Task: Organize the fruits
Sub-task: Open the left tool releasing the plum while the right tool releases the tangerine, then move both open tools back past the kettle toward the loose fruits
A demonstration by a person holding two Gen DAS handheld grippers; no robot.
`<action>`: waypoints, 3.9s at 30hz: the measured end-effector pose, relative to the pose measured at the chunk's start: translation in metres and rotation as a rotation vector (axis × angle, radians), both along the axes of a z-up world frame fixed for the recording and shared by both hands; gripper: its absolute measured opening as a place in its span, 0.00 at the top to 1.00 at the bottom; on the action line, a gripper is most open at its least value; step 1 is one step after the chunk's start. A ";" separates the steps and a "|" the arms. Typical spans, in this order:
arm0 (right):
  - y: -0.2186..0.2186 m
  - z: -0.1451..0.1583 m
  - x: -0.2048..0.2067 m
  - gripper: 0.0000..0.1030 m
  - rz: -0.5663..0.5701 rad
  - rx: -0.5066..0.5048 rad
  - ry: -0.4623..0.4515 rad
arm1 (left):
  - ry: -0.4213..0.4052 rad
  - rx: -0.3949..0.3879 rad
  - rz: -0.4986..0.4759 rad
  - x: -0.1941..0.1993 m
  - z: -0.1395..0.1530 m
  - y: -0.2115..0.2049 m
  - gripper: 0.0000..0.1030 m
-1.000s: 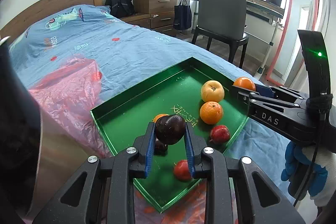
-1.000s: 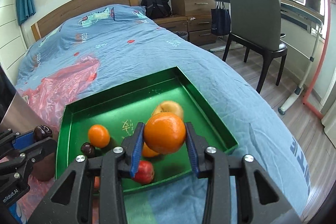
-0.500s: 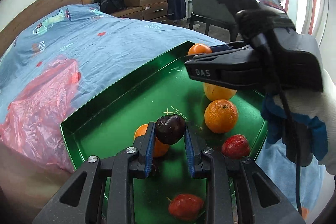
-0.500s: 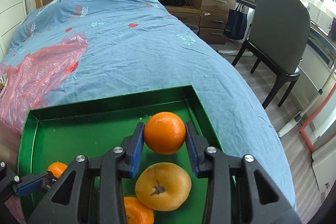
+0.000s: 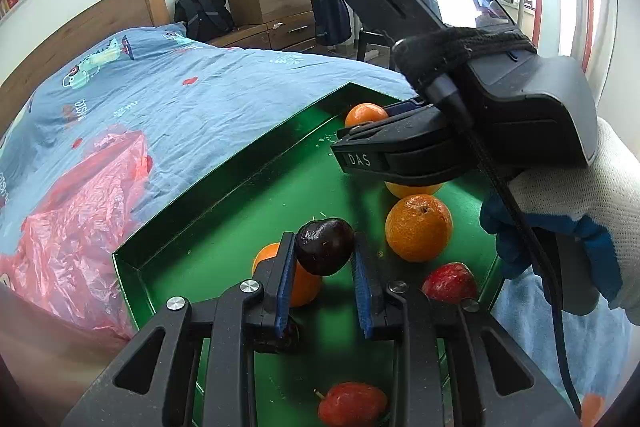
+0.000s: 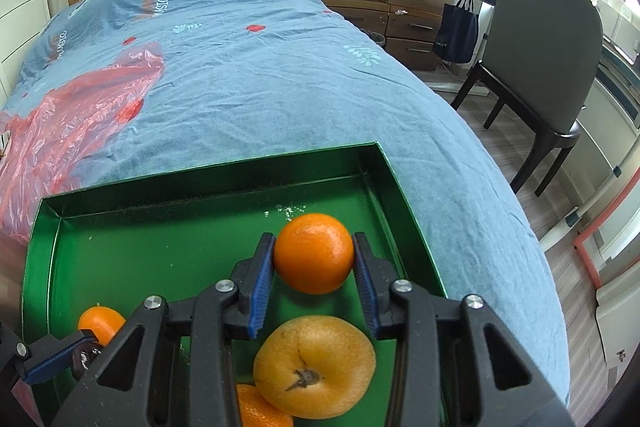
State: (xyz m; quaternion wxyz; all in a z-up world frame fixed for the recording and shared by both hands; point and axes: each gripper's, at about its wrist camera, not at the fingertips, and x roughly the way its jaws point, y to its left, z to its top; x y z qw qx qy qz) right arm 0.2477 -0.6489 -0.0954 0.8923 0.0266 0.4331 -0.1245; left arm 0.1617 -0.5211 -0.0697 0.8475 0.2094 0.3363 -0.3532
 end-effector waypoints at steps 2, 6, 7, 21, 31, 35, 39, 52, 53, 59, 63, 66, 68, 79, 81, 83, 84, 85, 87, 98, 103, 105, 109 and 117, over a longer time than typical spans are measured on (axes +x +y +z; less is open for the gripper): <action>-0.001 -0.001 0.000 0.65 -0.004 0.003 0.002 | 0.005 0.002 -0.002 0.002 0.000 -0.001 0.77; 0.000 -0.002 0.000 0.65 -0.009 -0.006 0.009 | 0.006 0.009 -0.011 0.002 0.000 -0.002 0.75; 0.000 -0.002 0.001 0.64 -0.010 -0.009 0.012 | 0.010 0.007 -0.013 0.003 0.001 -0.002 0.73; 0.001 0.023 -0.015 0.27 -0.049 -0.017 -0.036 | -0.033 -0.036 0.008 -0.010 0.033 0.011 0.53; 0.010 0.072 -0.052 0.26 -0.083 -0.029 -0.095 | -0.071 -0.064 -0.034 -0.046 0.072 0.032 0.53; 0.021 0.089 -0.074 0.26 -0.095 -0.026 -0.114 | -0.084 -0.078 -0.038 -0.062 0.088 0.047 0.48; 0.036 0.102 -0.102 0.26 -0.108 -0.008 -0.143 | -0.084 -0.100 -0.026 -0.076 0.102 0.068 0.46; 0.109 0.102 -0.190 0.26 -0.092 0.010 -0.139 | -0.047 -0.131 0.118 -0.107 0.096 0.167 0.44; 0.117 0.101 -0.195 0.25 -0.085 0.009 -0.137 | -0.033 -0.130 0.131 -0.108 0.092 0.174 0.44; 0.159 0.096 -0.215 0.25 -0.032 0.019 -0.123 | 0.009 -0.121 0.204 -0.123 0.075 0.209 0.44; 0.180 0.092 -0.224 0.25 -0.015 0.049 -0.117 | 0.009 -0.119 0.244 -0.132 0.069 0.233 0.43; 0.196 0.086 -0.231 0.25 0.002 0.062 -0.102 | 0.005 -0.116 0.268 -0.136 0.067 0.249 0.43; 0.205 0.083 -0.236 0.25 0.012 0.065 -0.093 | 0.006 -0.117 0.284 -0.138 0.066 0.259 0.43; 0.251 0.069 -0.248 0.24 0.068 0.085 -0.053 | -0.001 -0.122 0.342 -0.141 0.065 0.306 0.43; 0.259 0.068 -0.247 0.24 0.083 0.086 -0.050 | 0.000 -0.124 0.353 -0.140 0.064 0.314 0.43; 0.267 0.067 -0.245 0.24 0.096 0.087 -0.046 | 0.001 -0.127 0.364 -0.138 0.063 0.321 0.43; 0.271 0.066 -0.243 0.24 0.102 0.086 -0.043 | 0.002 -0.127 0.369 -0.138 0.063 0.324 0.43; 0.275 0.065 -0.242 0.24 0.109 0.085 -0.040 | 0.002 -0.127 0.374 -0.137 0.062 0.327 0.43; 0.283 0.064 -0.240 0.24 0.122 0.083 -0.034 | 0.004 -0.130 0.384 -0.135 0.060 0.334 0.43; 0.328 0.049 -0.224 0.24 0.203 0.076 0.014 | 0.021 -0.137 0.460 -0.119 0.043 0.379 0.42; 0.355 0.040 -0.214 0.24 0.257 0.093 0.035 | 0.035 -0.124 0.508 -0.110 0.031 0.403 0.42; 0.368 0.036 -0.211 0.24 0.282 0.090 0.043 | 0.040 -0.122 0.526 -0.106 0.027 0.412 0.42; 0.389 0.031 -0.203 0.24 0.325 0.090 0.057 | 0.045 -0.114 0.554 -0.099 0.017 0.428 0.42; 0.421 0.021 -0.187 0.24 0.389 0.082 0.080 | 0.060 -0.109 0.601 -0.087 0.001 0.455 0.42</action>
